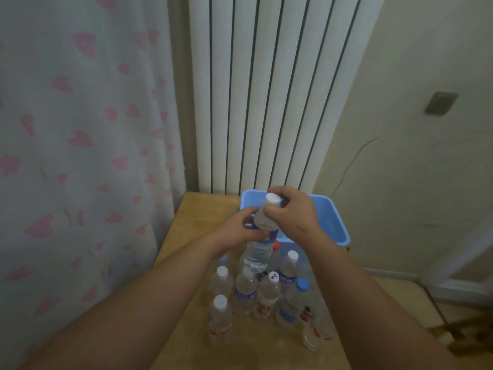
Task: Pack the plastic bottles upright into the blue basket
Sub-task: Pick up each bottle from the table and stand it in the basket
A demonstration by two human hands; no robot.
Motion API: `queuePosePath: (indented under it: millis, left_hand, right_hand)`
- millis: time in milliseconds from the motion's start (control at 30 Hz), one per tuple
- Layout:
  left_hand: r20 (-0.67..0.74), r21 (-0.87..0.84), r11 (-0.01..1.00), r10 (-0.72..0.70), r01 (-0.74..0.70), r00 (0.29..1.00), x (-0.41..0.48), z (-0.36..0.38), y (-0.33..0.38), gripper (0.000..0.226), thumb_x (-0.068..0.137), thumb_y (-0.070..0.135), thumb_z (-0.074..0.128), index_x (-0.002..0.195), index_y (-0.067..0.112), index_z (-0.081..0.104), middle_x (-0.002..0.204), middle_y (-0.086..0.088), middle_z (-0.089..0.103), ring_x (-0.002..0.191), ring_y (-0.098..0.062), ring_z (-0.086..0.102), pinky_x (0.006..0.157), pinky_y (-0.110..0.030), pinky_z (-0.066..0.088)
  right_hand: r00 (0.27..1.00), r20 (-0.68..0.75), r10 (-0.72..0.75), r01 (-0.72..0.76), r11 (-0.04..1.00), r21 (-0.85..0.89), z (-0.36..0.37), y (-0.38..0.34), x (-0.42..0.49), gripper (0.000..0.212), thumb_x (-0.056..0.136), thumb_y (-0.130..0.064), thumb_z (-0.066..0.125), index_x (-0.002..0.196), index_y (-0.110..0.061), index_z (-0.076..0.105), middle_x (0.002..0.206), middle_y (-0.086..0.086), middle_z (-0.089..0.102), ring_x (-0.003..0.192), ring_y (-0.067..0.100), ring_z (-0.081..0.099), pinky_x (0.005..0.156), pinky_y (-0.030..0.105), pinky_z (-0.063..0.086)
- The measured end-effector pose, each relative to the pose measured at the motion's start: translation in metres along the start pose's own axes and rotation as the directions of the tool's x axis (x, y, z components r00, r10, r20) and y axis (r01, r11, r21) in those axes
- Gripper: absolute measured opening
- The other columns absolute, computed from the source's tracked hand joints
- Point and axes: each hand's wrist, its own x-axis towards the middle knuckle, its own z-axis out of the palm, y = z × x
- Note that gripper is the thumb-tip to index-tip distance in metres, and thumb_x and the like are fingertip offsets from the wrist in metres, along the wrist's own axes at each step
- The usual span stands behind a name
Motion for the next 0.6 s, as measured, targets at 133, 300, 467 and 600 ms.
queuePosePath:
  millis: [133,300,467,600]
  left_hand:
    - [-0.023,0.049,0.999,0.022,-0.021,1.000,0.020,0.006,0.011,0.058,0.084,0.023,0.076,0.134,0.036,0.049,0.126,0.005,0.062,0.112,-0.009,0.061,0.099,-0.038,0.052]
    - [-0.032,0.035,0.999,0.032,-0.031,0.999,0.056,0.020,0.027,0.073,0.087,0.015,0.074,0.144,0.039,0.035,0.119,0.013,0.056,0.099,0.005,0.057,0.088,-0.027,0.048]
    - [-0.038,0.016,0.998,0.055,-0.054,0.998,0.104,0.037,0.042,0.076,0.083,0.007,0.075,0.142,0.037,0.038,0.119,0.010,0.058,0.098,0.004,0.062,0.071,-0.015,0.053]
    - [-0.077,0.044,0.998,0.045,-0.042,0.996,0.146,0.052,0.048,0.066,0.081,0.013,0.079,0.134,0.034,0.045,0.120,0.012,0.059,0.105,-0.001,0.059,0.068,-0.012,0.051]
  right_hand:
    - [1.000,-0.024,-0.002,0.003,1.000,0.007,-0.009,0.007,0.015,0.037,0.075,-0.022,0.067,0.112,-0.026,0.066,0.086,-0.013,0.061,0.071,0.000,0.054,0.056,0.010,0.036]
    - [0.999,-0.037,-0.015,0.017,0.999,0.045,-0.023,0.028,0.047,0.032,0.075,-0.017,0.067,0.107,-0.025,0.066,0.090,-0.007,0.063,0.076,0.006,0.056,0.061,0.015,0.041]
    - [0.997,-0.043,-0.059,0.061,0.997,0.043,-0.045,0.055,0.090,0.029,0.072,-0.015,0.066,0.099,-0.027,0.065,0.091,-0.006,0.063,0.082,0.012,0.060,0.068,0.020,0.045]
    - [0.999,-0.016,-0.051,0.051,0.999,0.004,-0.058,0.082,0.125,0.035,0.072,-0.014,0.066,0.105,-0.022,0.067,0.097,-0.004,0.063,0.085,0.014,0.060,0.074,0.025,0.049]
